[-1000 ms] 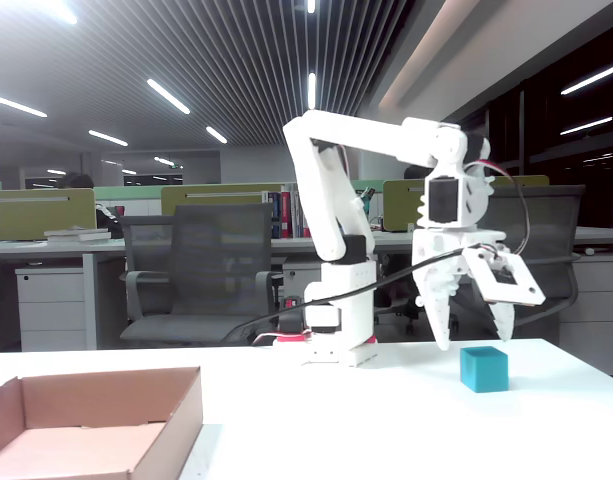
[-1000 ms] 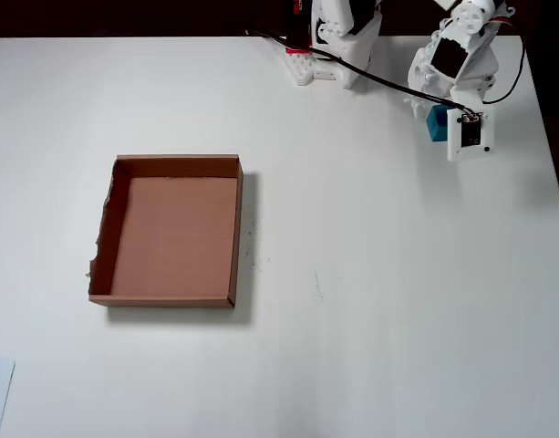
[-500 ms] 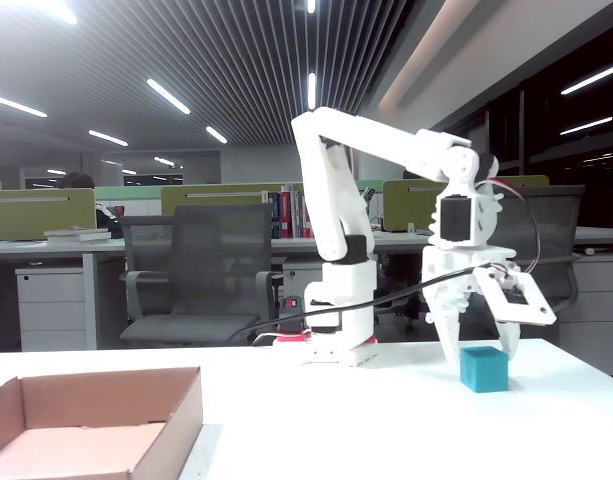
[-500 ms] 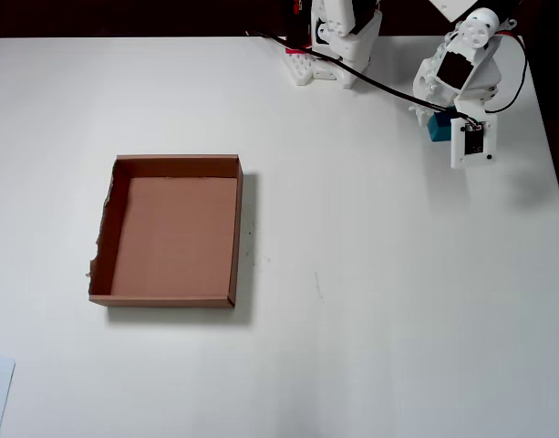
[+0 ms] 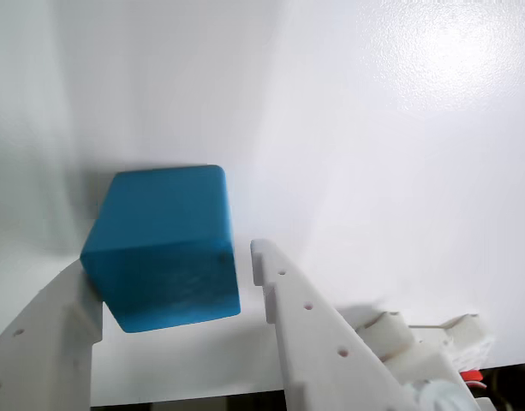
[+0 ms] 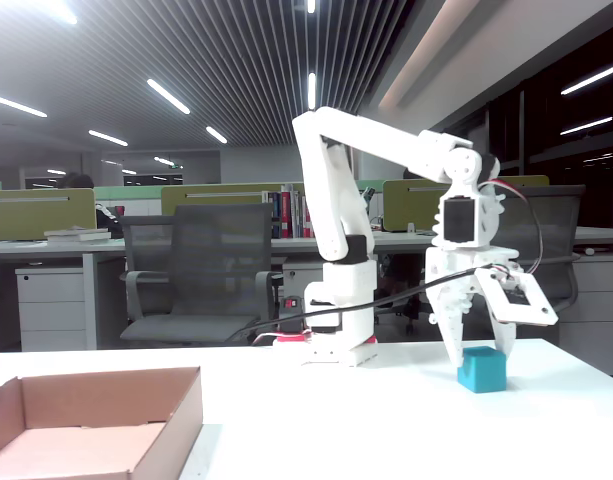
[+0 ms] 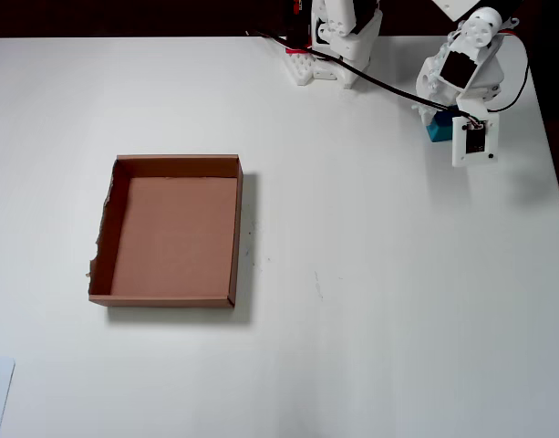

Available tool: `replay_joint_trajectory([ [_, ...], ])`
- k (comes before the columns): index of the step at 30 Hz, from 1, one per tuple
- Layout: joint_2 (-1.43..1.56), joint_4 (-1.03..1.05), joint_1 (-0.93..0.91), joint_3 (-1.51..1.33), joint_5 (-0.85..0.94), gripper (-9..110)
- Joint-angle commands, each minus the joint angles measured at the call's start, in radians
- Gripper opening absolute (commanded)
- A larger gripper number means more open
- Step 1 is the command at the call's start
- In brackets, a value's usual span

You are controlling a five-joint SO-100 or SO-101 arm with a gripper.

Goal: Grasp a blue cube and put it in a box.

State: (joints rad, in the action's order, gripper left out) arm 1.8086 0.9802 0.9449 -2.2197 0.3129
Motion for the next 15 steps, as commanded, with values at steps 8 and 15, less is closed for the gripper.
replay_joint_trajectory([
  [8, 0.015, -0.012, 0.014, 0.023, -0.012, 14],
  [15, 0.015, -0.018, 0.009, 0.023, -0.017, 13],
])
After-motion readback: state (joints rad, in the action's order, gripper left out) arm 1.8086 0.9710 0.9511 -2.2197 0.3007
